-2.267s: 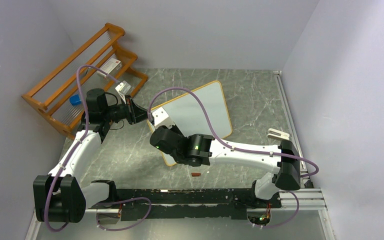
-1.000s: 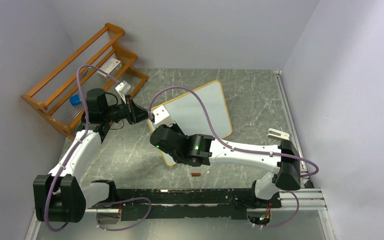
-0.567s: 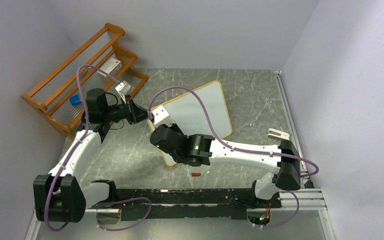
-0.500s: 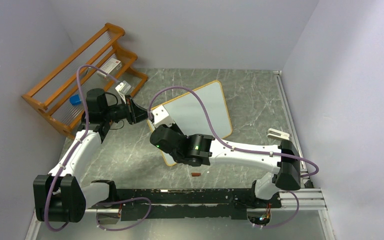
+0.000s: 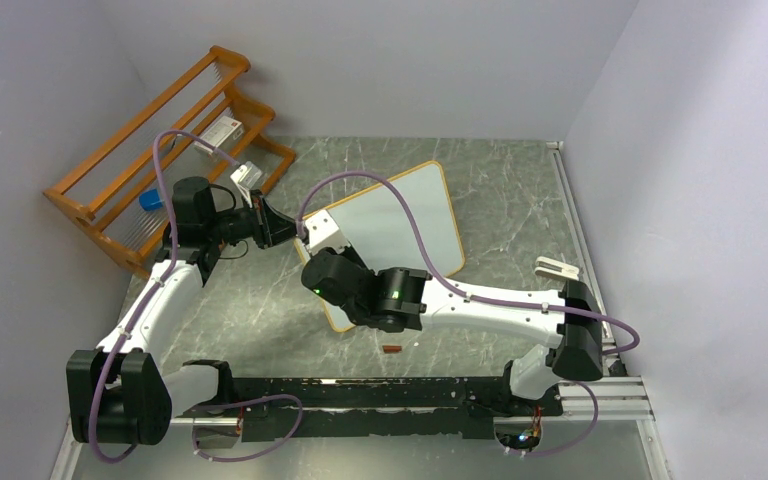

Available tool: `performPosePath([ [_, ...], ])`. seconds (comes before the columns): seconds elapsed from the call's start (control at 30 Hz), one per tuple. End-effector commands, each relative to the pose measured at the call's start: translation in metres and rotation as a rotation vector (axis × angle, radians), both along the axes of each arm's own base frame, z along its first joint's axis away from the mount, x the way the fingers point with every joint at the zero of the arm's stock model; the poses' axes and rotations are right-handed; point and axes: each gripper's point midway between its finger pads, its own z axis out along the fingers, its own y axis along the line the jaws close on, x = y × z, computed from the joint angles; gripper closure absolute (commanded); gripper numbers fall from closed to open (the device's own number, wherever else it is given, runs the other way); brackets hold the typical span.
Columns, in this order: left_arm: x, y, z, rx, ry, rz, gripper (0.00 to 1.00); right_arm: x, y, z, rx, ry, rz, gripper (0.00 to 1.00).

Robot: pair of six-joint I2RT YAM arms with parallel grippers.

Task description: Write a sentence on the whiteboard

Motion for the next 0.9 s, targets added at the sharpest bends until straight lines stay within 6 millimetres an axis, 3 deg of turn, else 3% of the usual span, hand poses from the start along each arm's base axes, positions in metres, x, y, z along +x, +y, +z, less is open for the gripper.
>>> performPosePath([
  [0.0, -0.005, -0.001, -0.02, 0.029, 0.055, -0.007, 0.95, 0.004, -0.011, 0.021, 0.062, -0.029, -0.033, 1.0],
  [0.5, -0.004, -0.001, -0.02, 0.03, 0.054, -0.006, 0.95, 0.008, -0.02, 0.005, 0.015, -0.02, -0.062, 1.0],
  [0.87, -0.004, -0.001, -0.02, 0.029, 0.059, -0.007, 0.95, 0.011, -0.013, 0.007, 0.026, -0.021, -0.046, 1.0],
])
